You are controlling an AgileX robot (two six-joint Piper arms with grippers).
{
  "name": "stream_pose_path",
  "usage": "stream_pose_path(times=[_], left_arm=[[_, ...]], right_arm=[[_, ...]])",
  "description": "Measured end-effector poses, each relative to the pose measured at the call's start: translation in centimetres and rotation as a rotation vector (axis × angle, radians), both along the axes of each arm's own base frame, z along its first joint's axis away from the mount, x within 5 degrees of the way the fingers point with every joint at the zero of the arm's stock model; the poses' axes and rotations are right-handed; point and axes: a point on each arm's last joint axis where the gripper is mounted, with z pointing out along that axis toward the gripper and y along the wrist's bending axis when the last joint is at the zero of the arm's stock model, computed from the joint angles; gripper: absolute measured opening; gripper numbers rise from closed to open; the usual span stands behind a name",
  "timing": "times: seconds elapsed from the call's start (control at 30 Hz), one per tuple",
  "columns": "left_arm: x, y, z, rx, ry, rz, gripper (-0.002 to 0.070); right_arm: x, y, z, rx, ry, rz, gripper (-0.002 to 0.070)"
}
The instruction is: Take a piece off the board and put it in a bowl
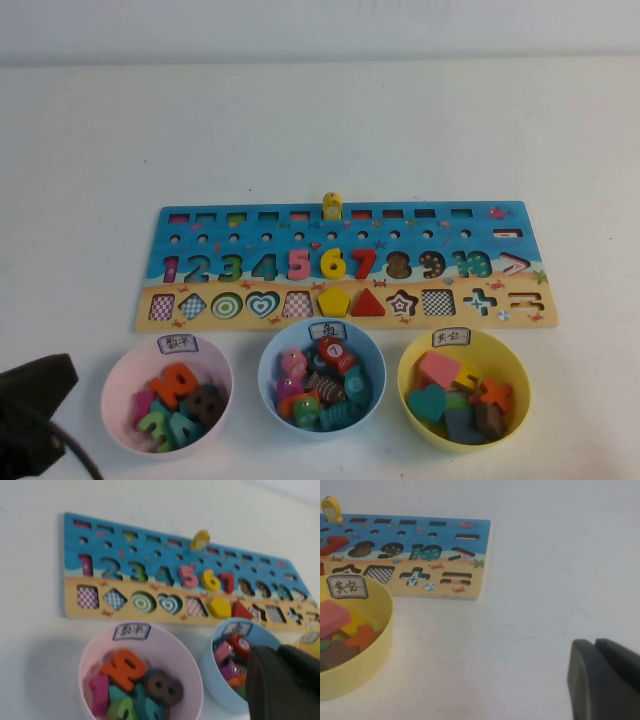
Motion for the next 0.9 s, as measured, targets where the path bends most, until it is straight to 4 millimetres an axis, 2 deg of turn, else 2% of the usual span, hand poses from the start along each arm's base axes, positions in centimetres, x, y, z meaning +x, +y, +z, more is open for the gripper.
stream_pose_path(times=[0.27, 0.47, 0.73, 0.9], left_arm=[[4.8, -1.0, 2.7, 0.168, 0.255, -0.141, -0.0004], [10.0, -2.3, 2.7, 0.238, 0.377, -0.223, -0.0004], [17.0, -6.6, 1.9, 0.403, 0.481, -0.392, -0.0004], [20.4, -9.5, 1.1, 0.470, 0.536, -0.450, -0.0004]], right_arm=[[0.0, 0.0, 0.0, 0.000, 0.000, 0.000, -0.0018], [0.0, 0.0, 0.0, 0.000, 0.000, 0.000, -0.0018], [0.0, 0.0, 0.0, 0.000, 0.000, 0.000, -0.0018], [0.0, 0.0, 0.0, 0.000, 0.000, 0.000, -0.0018]])
